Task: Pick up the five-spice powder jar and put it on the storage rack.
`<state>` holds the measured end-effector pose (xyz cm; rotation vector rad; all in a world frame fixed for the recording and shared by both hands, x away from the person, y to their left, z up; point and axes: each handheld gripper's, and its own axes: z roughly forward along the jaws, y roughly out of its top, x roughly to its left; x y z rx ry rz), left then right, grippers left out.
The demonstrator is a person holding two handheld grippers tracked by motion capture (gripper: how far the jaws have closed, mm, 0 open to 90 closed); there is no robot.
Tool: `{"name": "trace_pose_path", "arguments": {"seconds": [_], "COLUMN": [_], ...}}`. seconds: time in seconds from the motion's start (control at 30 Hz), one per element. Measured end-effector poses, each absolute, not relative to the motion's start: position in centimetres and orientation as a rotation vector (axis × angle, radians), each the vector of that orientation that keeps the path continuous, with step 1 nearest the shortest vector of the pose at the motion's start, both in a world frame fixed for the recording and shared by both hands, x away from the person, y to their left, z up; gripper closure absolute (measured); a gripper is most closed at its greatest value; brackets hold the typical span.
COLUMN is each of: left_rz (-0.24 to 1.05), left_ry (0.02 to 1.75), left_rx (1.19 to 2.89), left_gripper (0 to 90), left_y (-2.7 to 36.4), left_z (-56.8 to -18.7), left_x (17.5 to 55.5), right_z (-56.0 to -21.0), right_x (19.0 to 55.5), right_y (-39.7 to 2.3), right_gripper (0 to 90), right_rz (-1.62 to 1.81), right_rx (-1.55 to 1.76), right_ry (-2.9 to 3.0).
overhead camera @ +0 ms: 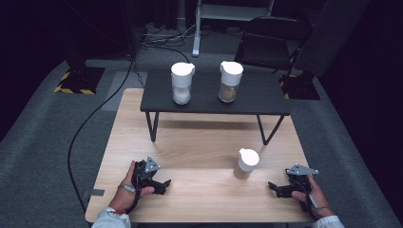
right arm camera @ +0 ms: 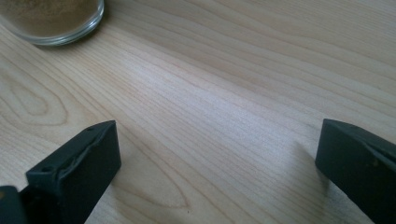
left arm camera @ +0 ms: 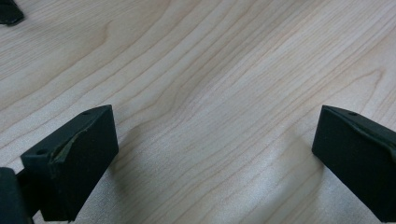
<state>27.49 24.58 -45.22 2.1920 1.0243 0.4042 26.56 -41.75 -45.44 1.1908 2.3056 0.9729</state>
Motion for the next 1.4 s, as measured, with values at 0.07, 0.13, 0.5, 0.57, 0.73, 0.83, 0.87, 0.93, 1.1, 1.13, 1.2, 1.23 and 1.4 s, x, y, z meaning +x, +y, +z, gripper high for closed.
{"name": "trace_pose_path", "arguments": {"seconds": [0.07, 0.13, 0.5, 0.57, 0.73, 0.83, 0.87, 0.93, 1.1, 1.13, 1.2, 1.23, 1.4], "left_rz": [0.404, 0.405, 0.406, 0.406, 0.406, 0.405, 0.405, 0.405, 0.404, 0.405, 0.405, 0.406, 0.405], "left_ry": [1.025, 1.025, 1.030, 1.030, 1.030, 1.030, 1.030, 1.030, 1.030, 1.029, 1.030, 1.030, 1.030], "left_rx": [2.192, 2.192, 2.190, 2.190, 2.190, 2.190, 2.190, 2.190, 2.190, 2.190, 2.190, 2.190, 2.190], "left_gripper": [0.0, 0.0, 0.0, 0.0, 0.0, 0.0, 0.0, 0.0, 0.0, 0.0, 0.0, 0.0, 0.0], "left_y": [24.6, 24.6, 24.5, 24.5, 24.5, 24.5, 24.5, 24.5, 24.5, 24.5, 24.5, 24.5, 24.5], "left_z": [-45.2, -45.2, -45.2, -45.2, -45.2, -45.2, -45.2, -45.2, -45.2, -45.2, -45.2, -45.2, -45.2], "left_x": [27.5, 27.5, 27.5, 27.5, 27.5, 27.5, 27.5, 27.5, 27.5, 27.5, 27.5, 27.5, 27.5], "right_z": [-45.4, -45.4, -45.4, -45.4, -45.4, -45.3, -45.2, -45.0, -44.7, -44.7, -44.6, -44.6, -44.5], "right_x": [26.6, 26.6, 26.6, 26.5, 26.0, 25.6, 25.5, 25.2, 24.7, 24.7, 24.6, 24.6, 24.4], "right_y": [-41.8, -41.8, -41.8, -41.7, -41.7, -41.9, -42.0, -42.2, -42.3, -42.2, -42.2, -42.2, -42.2], "right_gripper": [0.0, 0.0, 0.0, 0.2, 1.4, 1.4, 1.4, 1.4, 1.3, 1.3, 1.3, 1.3, 1.3], "right_rz": [0.973, 0.973, 0.972, 0.967, 0.961, 1.005, 1.018, 1.050, 1.105, 1.109, 1.114, 1.117, 1.134], "right_rx": [1.191, 1.191, 1.191, 1.193, 1.177, 1.169, 1.157, 1.144, 1.114, 1.111, 1.103, 1.101, 1.086], "right_ry": [2.305, 2.306, 2.304, 2.298, 2.272, 2.257, 2.252, 2.242, 2.224, 2.223, 2.225, 2.223, 2.219]}}
